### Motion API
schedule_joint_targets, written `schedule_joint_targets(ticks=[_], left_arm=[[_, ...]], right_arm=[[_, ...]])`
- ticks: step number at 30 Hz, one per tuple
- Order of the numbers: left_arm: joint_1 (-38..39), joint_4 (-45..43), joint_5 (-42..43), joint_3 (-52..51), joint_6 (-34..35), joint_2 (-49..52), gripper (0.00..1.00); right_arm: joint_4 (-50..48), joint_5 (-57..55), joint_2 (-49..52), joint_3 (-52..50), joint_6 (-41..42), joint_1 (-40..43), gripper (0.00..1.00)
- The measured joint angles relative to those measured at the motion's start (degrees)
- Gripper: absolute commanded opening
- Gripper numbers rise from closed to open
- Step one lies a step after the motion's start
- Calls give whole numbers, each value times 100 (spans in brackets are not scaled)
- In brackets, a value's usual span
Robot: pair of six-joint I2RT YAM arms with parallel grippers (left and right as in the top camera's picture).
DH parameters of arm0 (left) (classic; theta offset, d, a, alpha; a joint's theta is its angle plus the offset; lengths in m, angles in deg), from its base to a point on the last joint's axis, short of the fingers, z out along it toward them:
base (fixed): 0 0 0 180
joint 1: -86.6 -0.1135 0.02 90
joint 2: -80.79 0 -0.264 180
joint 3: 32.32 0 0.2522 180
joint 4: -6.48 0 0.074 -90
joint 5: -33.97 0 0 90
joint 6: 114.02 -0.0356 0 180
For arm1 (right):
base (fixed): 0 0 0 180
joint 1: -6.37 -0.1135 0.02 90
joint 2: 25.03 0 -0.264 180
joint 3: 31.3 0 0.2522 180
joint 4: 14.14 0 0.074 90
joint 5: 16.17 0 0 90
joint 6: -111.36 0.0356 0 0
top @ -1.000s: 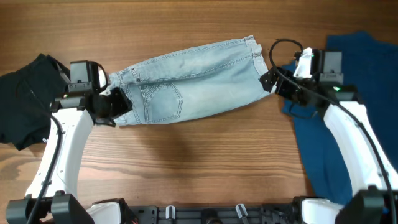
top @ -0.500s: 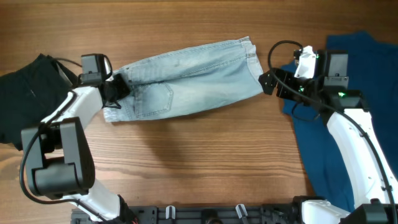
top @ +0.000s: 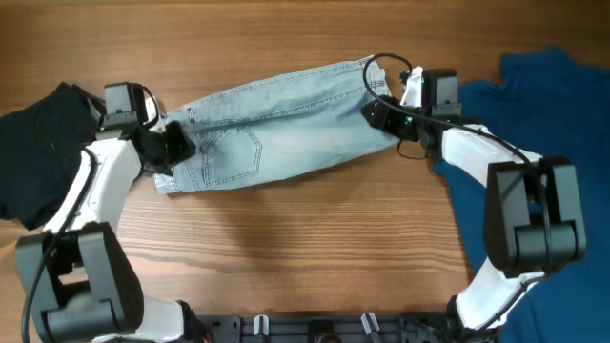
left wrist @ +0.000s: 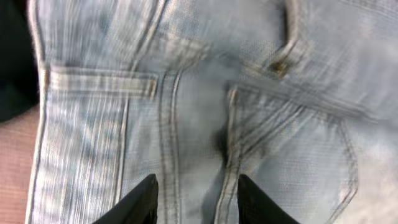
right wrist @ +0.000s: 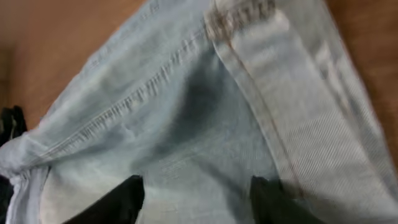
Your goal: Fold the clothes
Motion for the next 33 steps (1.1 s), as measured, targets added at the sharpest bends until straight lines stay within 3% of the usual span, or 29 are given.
schedule_joint_targets(ticks=[2, 5, 7, 9, 11, 20, 25, 28, 33], left_arm=[[0, 212, 20, 0, -17, -2, 43], [0, 494, 15, 37, -120, -118, 47], [0, 831, 15, 275, -168, -323, 55], [0, 940, 7, 756, -221, -494, 66], [0, 955, -59, 920, -247, -562, 67], [0, 1036, -918, 944, -313, 42, 59], [0, 861, -1008, 944, -476, 350, 53], [0, 682, -1029, 944, -511, 490, 51], [0, 660, -1045, 944, -514, 549, 49]], right_arm=[[1585, 105, 66, 570, -490, -2, 81], [4282, -114, 149, 2365, -1327, -2, 85], [4929, -289, 153, 3724, -1609, 0, 84], [4885, -601, 81, 4312, -1733, 0, 84], [4889, -872, 87, 4356, -1792, 0, 87], [4597, -1460, 1777, 4347, -1928, 0, 70], [4291, -1370, 1799, 4347, -2448, 0, 63], [4118, -1344, 1858, 4347, -2568, 0, 50], [4068, -1069, 2044, 4347, -2621, 0, 50]])
